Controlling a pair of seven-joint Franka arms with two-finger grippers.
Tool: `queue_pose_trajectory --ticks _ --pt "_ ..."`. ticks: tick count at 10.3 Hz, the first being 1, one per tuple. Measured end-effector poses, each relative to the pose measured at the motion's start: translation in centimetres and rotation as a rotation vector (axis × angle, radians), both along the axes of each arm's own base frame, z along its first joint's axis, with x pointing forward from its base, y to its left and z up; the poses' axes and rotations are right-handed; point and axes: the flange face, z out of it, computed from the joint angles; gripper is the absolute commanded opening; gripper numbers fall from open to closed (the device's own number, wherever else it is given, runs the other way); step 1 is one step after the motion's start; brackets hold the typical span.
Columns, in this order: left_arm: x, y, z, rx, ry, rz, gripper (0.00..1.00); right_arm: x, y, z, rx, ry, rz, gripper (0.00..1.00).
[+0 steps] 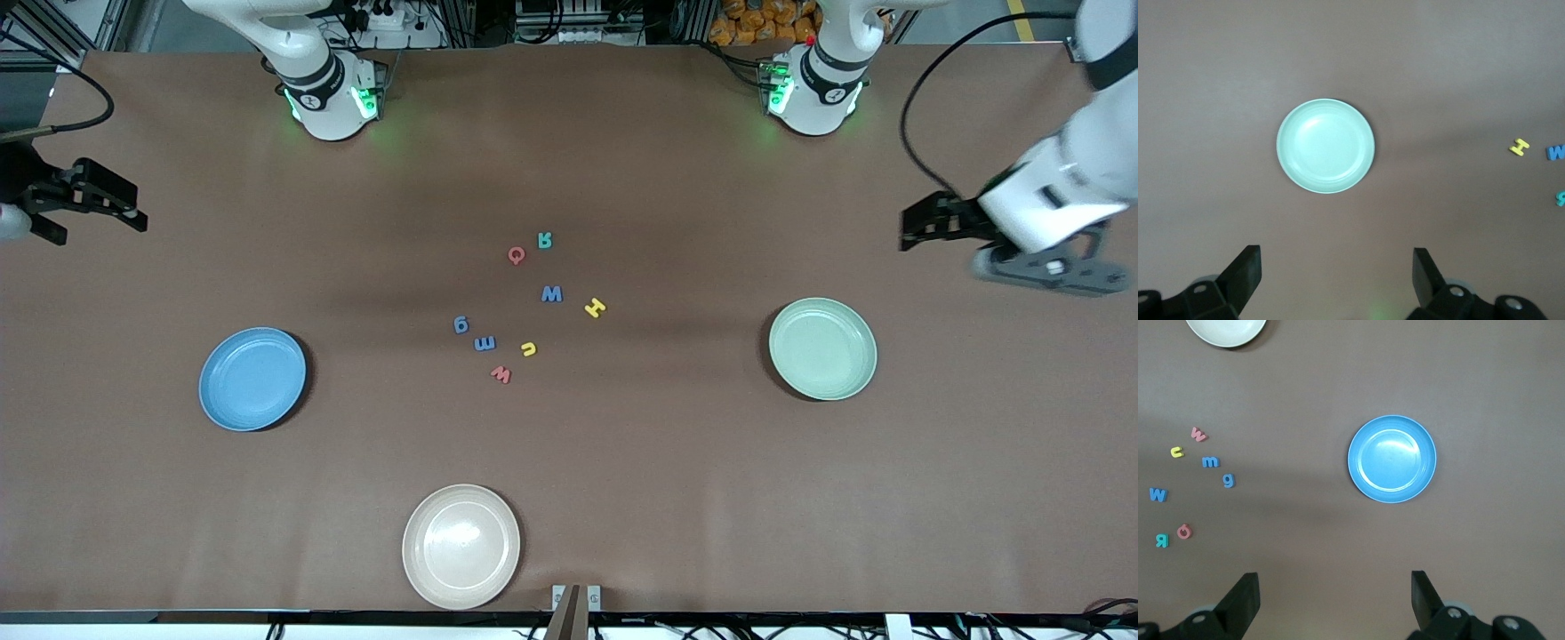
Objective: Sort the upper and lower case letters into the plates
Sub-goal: 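Move the left gripper and the right gripper out toward the letters, then lower the left gripper over yellow H while the right gripper nears blue g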
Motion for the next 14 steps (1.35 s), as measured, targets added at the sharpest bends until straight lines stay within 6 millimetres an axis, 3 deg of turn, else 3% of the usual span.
queue_pose_trajectory --ticks 2,4,6,10,14 --pt "0.1 -2.9 -1.7 -0.001 0.026 -0.026 1.00 0.0 0.6 -1.5 0.001 0.026 0.012 1.00" --pt "0.0 -6.0 -3.4 -0.005 0.029 -0.021 1.00 0.4 2.5 -3.8 0.000 0.040 0.045 1.00" --pt "-1.0 -10.4 -6.1 -0.010 0.032 0.003 1.00 0.4 3.8 -5.7 -0.001 0.064 0.067 1.00" --pt "-2.9 -18.9 -11.0 -0.021 0.065 0.023 1.00 -0.1 4.1 -8.5 -0.002 0.128 0.075 1.00" --pt "-4.2 -24.3 -14.3 -0.020 0.073 0.144 1.00 -0.6 7.7 -8.7 -0.006 0.131 0.139 1.00"
